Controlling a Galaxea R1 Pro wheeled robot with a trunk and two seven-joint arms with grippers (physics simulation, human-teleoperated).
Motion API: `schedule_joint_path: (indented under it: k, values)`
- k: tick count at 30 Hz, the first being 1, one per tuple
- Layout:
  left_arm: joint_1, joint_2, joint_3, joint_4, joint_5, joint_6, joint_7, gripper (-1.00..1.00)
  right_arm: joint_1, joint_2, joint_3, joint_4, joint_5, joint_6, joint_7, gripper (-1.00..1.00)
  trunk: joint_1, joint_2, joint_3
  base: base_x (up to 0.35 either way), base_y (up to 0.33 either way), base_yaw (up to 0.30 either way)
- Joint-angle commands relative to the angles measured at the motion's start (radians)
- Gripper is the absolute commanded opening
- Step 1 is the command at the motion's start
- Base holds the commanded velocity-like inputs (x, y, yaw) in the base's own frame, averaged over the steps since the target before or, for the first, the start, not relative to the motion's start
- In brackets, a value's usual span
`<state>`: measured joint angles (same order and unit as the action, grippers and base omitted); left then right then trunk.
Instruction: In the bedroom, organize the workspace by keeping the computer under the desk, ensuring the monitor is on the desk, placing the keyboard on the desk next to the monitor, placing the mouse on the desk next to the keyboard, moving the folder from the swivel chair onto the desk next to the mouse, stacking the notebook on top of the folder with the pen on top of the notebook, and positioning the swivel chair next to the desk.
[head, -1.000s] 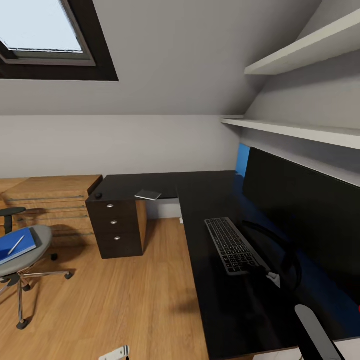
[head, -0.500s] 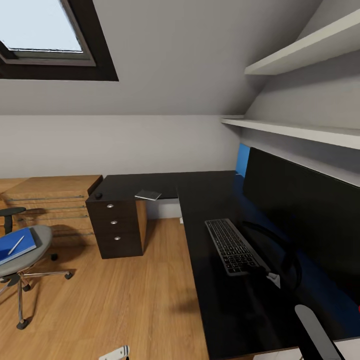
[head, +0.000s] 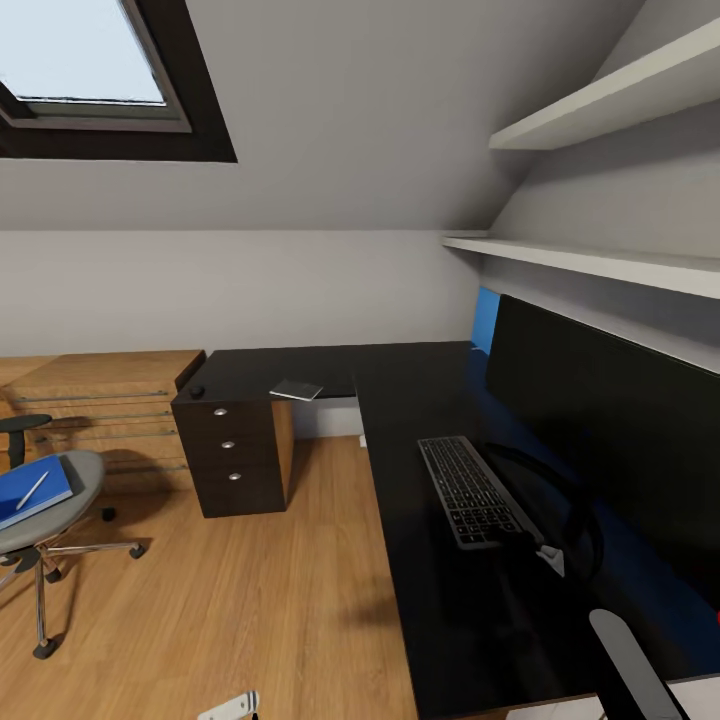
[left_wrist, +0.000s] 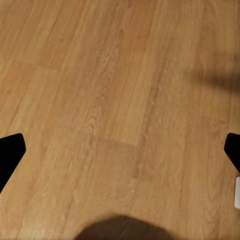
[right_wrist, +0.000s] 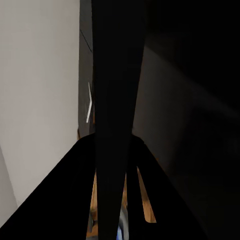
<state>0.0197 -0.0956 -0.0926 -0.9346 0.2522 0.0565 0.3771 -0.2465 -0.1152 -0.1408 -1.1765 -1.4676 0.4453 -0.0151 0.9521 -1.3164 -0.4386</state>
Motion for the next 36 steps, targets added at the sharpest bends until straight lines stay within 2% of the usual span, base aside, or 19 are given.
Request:
schedule_joint_path:
  k: [1,11,12,23,36]
  values:
    - [0.000,0.000,-0.003,-0.003,0.006,0.005,0.006,1.00,0.000,0.000,-0.001,-0.001,-0.007,0.005,0.000,-1.00,0.000,-0.001,-0.001,0.000,0.000,0.000]
    - [0.000,0.000,-0.003,-0.003,0.006,0.005,0.006,1.00,0.000,0.000,0.002,-0.002,-0.004,0.006,0.000,-1.00,0.000,-0.001,-0.001,0.000,0.000,0.000]
    - [0.000,0.000,-0.003,-0.003,0.006,0.005,0.006,1.00,0.000,0.000,0.002,-0.002,-0.004,0.006,0.000,1.00,0.000,-0.001,-0.001,0.000,0.000,0.000]
    - [0.000,0.000,-0.003,-0.003,0.007,0.005,0.006,1.00,0.000,0.000,0.001,-0.003,-0.003,0.005,0.000,1.00,0.000,-0.001,-0.001,0.000,-0.001,0.000]
    - [0.000,0.000,-0.004,-0.003,0.006,0.003,0.006,1.00,0.000,0.000,0.001,-0.002,-0.002,0.004,0.000,1.00,0.000,-0.001,-0.001,0.000,-0.082,0.000]
